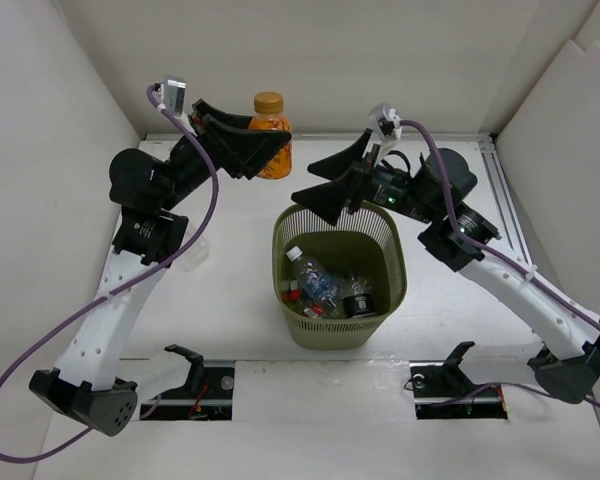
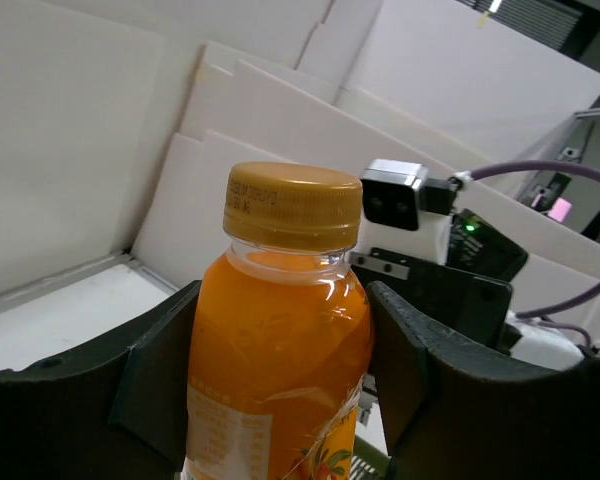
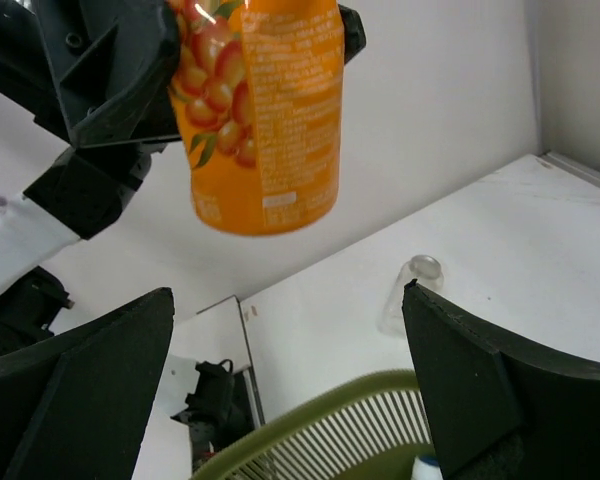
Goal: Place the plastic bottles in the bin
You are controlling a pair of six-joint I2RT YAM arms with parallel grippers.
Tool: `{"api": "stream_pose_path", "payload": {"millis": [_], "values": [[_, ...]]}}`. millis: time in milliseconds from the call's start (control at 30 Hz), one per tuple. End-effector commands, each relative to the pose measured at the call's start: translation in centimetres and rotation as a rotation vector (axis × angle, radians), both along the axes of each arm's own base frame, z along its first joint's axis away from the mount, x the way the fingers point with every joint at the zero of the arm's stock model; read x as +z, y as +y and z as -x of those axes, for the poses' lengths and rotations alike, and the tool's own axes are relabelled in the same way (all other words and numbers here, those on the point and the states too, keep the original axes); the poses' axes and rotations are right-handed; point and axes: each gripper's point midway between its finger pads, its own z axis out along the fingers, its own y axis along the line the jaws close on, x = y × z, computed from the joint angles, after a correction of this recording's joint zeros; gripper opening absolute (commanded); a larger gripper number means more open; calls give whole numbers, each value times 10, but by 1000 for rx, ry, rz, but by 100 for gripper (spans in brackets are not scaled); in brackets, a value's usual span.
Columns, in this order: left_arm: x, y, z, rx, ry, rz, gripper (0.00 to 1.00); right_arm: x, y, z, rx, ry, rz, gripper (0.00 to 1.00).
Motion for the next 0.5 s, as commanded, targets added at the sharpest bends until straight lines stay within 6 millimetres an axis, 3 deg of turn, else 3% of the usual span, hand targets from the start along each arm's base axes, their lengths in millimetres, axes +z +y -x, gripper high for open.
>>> {"api": "stream_pose_path", "payload": {"millis": [0, 100, 333, 367, 400, 433, 467], "values": [[27, 4, 37, -87, -115, 57, 0, 63, 1, 14, 43, -132, -164, 100], [21, 5, 40, -91, -99, 58, 0, 67, 16, 20, 91, -136, -186, 100], [6, 2, 41, -125, -51, 47, 0, 78, 42, 5, 101, -147, -222, 100], [1, 1, 39, -124, -38, 43, 0, 71, 48, 0, 104, -125, -213, 100], [-3, 1, 40, -124, -33, 41, 0, 77, 49, 7, 124, -136, -222, 98], [1, 4, 42, -111, -48, 47, 0, 71, 54, 3, 124, -126, -211, 95], [-3, 3, 40, -110, -39, 44, 0, 78, 54, 9, 135, -139, -227, 79]]}}
